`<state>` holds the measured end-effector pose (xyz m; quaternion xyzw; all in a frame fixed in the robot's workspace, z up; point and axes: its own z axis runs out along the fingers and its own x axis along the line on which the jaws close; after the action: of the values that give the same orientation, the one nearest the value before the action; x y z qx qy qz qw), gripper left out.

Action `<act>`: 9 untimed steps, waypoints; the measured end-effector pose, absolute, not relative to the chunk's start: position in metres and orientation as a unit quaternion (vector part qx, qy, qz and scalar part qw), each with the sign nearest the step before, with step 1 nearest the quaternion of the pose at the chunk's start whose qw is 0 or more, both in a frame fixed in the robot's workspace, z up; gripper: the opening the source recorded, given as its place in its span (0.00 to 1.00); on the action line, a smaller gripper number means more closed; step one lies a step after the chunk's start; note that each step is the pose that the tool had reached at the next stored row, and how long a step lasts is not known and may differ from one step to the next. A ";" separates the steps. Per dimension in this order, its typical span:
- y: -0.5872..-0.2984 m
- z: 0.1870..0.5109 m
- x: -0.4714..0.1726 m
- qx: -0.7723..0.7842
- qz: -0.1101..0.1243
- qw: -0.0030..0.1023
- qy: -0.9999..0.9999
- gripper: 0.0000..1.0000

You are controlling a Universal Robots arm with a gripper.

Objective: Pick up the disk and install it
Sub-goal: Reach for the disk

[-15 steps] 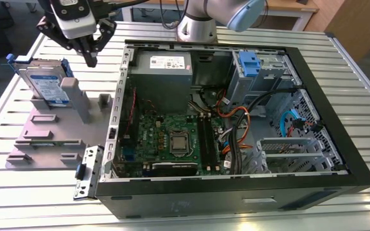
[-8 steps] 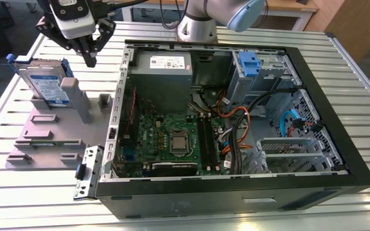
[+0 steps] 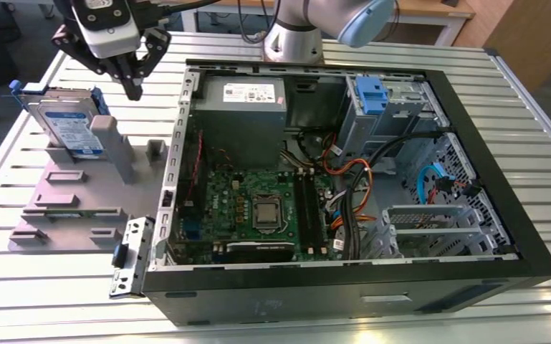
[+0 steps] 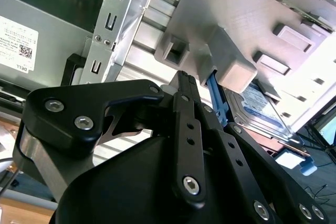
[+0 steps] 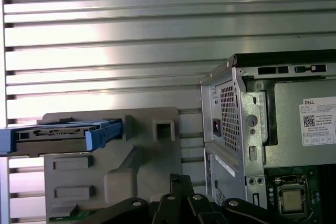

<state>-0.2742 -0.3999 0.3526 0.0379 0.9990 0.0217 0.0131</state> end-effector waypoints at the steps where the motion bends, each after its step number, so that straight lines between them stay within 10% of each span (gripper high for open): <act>1: -0.400 0.353 -0.274 0.038 0.022 0.013 0.999 0.11; 9: -0.400 0.352 -0.276 0.038 0.022 0.013 0.999 0.11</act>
<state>-0.2761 -0.3999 0.3523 0.0379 0.9990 0.0217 0.0131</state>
